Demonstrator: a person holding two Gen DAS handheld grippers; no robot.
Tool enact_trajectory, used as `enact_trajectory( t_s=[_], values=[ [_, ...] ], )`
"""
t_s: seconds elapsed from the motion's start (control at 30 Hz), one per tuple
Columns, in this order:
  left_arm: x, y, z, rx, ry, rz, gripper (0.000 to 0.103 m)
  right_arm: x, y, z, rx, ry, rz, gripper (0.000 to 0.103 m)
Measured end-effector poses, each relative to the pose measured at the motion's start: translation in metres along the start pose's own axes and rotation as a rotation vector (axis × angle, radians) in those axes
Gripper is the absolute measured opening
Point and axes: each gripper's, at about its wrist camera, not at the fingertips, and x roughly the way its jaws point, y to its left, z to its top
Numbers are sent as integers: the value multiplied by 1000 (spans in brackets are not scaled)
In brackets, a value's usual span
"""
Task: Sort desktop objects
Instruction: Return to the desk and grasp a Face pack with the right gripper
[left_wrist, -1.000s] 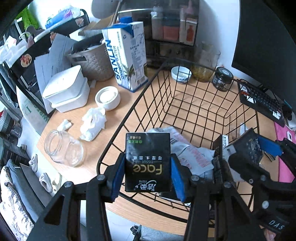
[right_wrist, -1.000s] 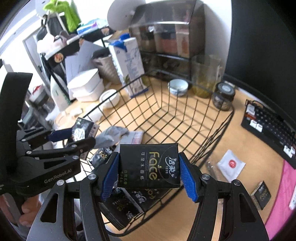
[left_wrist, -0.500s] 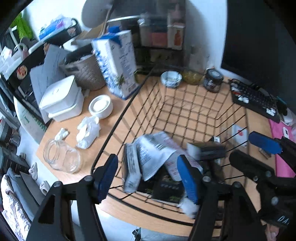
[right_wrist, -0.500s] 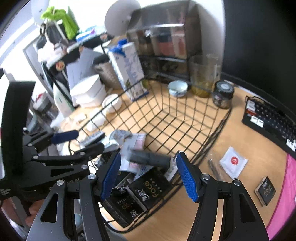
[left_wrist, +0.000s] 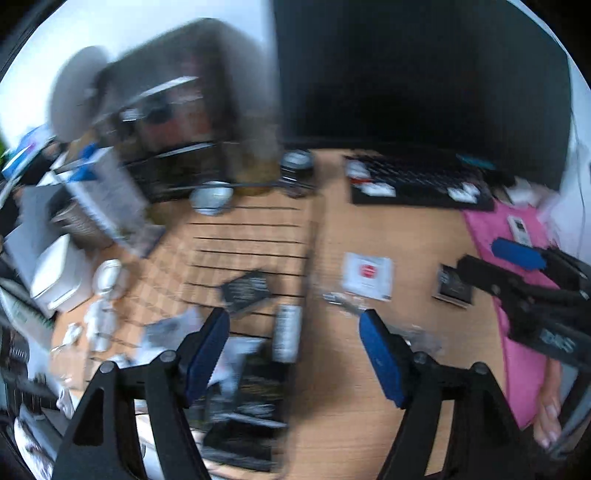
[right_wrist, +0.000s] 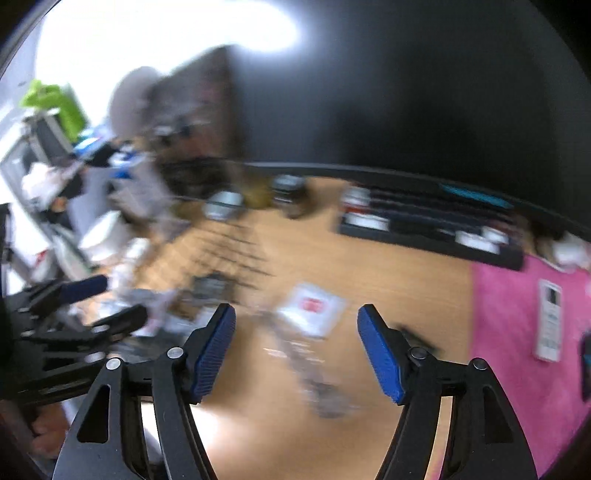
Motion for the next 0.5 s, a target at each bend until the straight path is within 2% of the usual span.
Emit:
enact_trajectory(
  t_s=[0.07, 0.2, 0.33, 0.5],
  values=[
    [13, -24, 1, 35, 30, -36, 76, 12, -24, -6, 4, 41, -28, 69],
    [43, -60, -2, 92, 103, -54, 76, 46, -61, -17, -30, 147, -87, 69],
    [66, -73, -10, 96, 165, -62, 76, 70, -66, -24, -134, 205, -87, 69],
    [87, -73, -16, 66, 231, -58, 76, 94, -52, -24, -291, 243, -126, 69]
  ],
)
